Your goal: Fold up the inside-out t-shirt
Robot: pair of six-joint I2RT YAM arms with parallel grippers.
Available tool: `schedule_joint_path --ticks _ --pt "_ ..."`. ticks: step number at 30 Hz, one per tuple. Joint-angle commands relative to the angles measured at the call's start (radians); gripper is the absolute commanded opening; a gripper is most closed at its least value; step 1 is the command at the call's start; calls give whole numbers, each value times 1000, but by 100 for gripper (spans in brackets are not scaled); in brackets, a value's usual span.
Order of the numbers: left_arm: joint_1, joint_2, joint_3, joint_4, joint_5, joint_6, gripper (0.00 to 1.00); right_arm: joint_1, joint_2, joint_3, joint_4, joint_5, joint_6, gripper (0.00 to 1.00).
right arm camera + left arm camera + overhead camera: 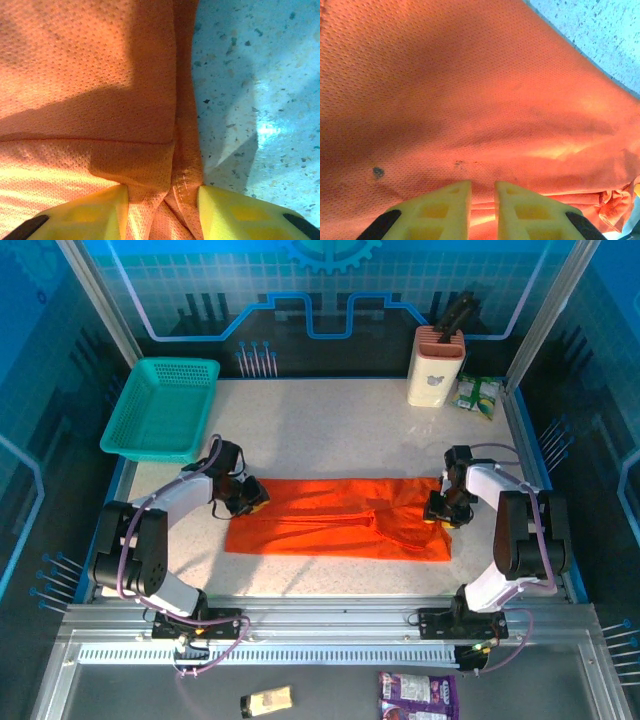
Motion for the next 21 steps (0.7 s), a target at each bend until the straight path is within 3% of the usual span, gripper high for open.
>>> schedule_joint_path --ticks 1,9,21 --pt "4 -26 -1 -22 21 -23 20 -11 -4 -18 12 20 12 44" --pt "3 -38 3 -29 14 -24 20 -15 -53 -10 61 65 -24 53" --pt "3 -58 8 -42 15 -27 20 -23 -31 -62 57 -26 0 50"
